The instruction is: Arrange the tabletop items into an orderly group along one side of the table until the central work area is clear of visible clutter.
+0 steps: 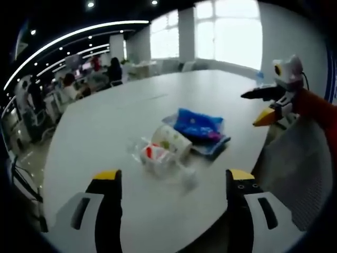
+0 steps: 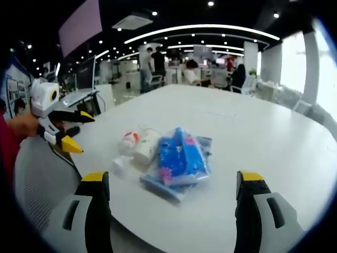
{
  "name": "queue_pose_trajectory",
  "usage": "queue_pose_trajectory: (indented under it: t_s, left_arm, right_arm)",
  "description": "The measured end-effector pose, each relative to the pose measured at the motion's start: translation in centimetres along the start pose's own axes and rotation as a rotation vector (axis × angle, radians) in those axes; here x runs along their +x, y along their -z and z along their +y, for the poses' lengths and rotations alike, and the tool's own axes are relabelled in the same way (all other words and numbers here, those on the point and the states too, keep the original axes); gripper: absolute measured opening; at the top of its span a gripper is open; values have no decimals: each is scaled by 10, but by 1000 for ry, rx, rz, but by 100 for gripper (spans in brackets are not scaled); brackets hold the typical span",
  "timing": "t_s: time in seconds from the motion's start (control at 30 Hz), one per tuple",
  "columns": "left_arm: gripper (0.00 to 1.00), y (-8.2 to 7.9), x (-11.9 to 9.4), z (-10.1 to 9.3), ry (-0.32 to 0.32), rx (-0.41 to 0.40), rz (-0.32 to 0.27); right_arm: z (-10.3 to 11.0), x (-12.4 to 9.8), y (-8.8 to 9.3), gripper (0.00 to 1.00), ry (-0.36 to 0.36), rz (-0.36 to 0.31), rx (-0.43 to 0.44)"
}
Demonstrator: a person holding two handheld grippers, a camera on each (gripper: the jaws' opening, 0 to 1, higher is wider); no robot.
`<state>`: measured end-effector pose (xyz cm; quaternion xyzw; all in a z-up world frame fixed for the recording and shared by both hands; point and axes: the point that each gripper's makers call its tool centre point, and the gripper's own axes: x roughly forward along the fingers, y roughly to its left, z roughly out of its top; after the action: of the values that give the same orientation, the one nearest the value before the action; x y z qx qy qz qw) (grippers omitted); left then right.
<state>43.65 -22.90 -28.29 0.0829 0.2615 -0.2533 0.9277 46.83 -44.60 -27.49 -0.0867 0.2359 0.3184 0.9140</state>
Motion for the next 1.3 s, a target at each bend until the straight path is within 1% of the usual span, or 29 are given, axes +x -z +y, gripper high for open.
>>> queue_pose_trajectory:
  t_s: [0.13, 0.47, 0.67, 0.8, 0.97, 1.17, 1.2, 1.3]
  left_arm:
    - [76, -4, 0, 2, 8, 2, -13]
    - [75, -10, 8, 7, 36, 43, -13]
    - [74, -12, 15, 15, 46, 110, 3]
    - [74, -11, 21, 19, 56, 144, 20]
    - [73, -9, 29, 23, 77, 181, 40]
    - [73, -10, 42, 30, 110, 241, 51]
    - [73, -8, 45, 32, 115, 251, 62]
    - [73, -8, 51, 34, 125, 275, 71]
  right_arm:
    - [0, 0, 0, 99, -2, 1, -1]
    - [-1, 0, 0, 99, 2, 3, -2]
    - [-1, 0, 1, 99, 3, 5, -1]
    - [-1, 0, 1, 99, 5, 6, 0]
    - [-2, 1, 2, 99, 6, 9, 1]
    - [-2, 1, 2, 99, 10, 11, 4]
    - [-2, 1, 2, 99, 10, 11, 4]
    - [-3, 1, 3, 99, 13, 13, 4]
